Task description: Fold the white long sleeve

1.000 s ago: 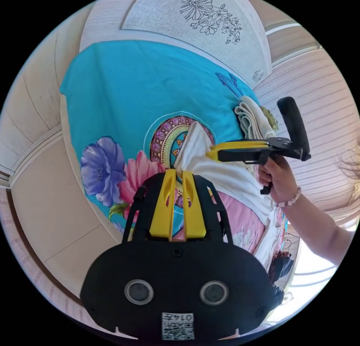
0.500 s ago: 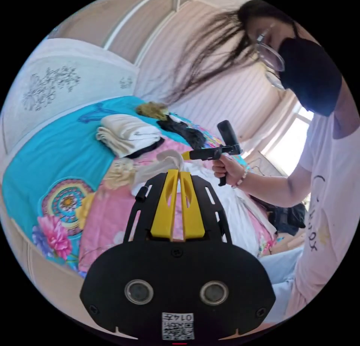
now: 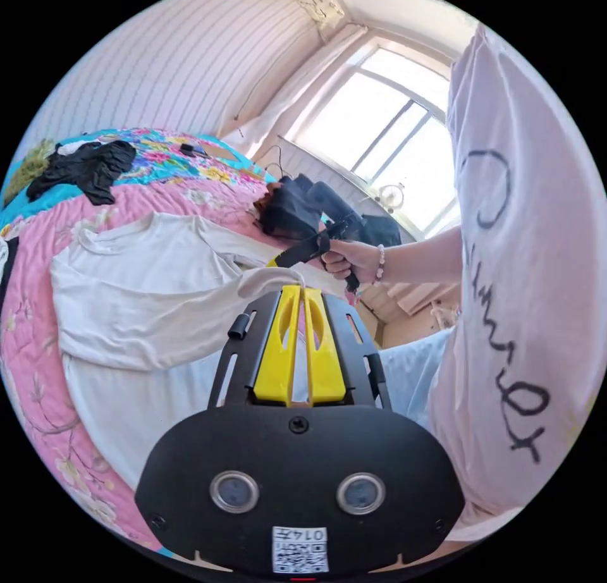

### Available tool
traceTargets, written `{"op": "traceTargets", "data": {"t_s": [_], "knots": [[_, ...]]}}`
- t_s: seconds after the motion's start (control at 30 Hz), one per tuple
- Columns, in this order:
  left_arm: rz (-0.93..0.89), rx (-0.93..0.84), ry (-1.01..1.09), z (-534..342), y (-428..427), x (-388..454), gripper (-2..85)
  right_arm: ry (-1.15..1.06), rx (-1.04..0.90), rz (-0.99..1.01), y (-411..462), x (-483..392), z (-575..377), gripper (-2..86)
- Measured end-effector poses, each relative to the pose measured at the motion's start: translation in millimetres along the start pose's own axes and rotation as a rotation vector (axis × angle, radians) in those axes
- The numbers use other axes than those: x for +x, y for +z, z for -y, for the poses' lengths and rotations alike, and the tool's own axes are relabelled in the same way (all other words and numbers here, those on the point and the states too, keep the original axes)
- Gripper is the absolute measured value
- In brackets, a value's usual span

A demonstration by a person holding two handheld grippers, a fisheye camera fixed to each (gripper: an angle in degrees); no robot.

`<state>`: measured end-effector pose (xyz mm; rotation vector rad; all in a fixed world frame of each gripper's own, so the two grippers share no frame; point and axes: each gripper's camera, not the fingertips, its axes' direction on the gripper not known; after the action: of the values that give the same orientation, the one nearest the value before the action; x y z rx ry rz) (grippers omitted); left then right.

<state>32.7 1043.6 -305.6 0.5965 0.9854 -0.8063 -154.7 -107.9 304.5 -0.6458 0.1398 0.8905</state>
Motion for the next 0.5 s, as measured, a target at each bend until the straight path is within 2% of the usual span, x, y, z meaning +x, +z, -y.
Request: {"op": "traceTargets", "data": {"t_s": [0.17, 0.3, 0.37, 0.5], "knots": [[0.028, -0.258, 0.065, 6, 126, 29, -0.9, 0.147, -0.058, -0.018, 6, 80, -53, -0.1], [0.062, -0.380, 0.120, 3, 197, 48, -0.7, 0.336, -0.166, -0.108, 12, 135, -101, -0.2], [-0.038, -0.488, 0.129, -3, 237, 53, -0.4, 0.341, -0.163, -0.133, 7, 143, -113, -0.2], [-0.120, -0.572, 0.077, -11, 264, 53, -0.3, 0.269, -0.179, -0.192, 0, 149, -121, -0.2]]}}
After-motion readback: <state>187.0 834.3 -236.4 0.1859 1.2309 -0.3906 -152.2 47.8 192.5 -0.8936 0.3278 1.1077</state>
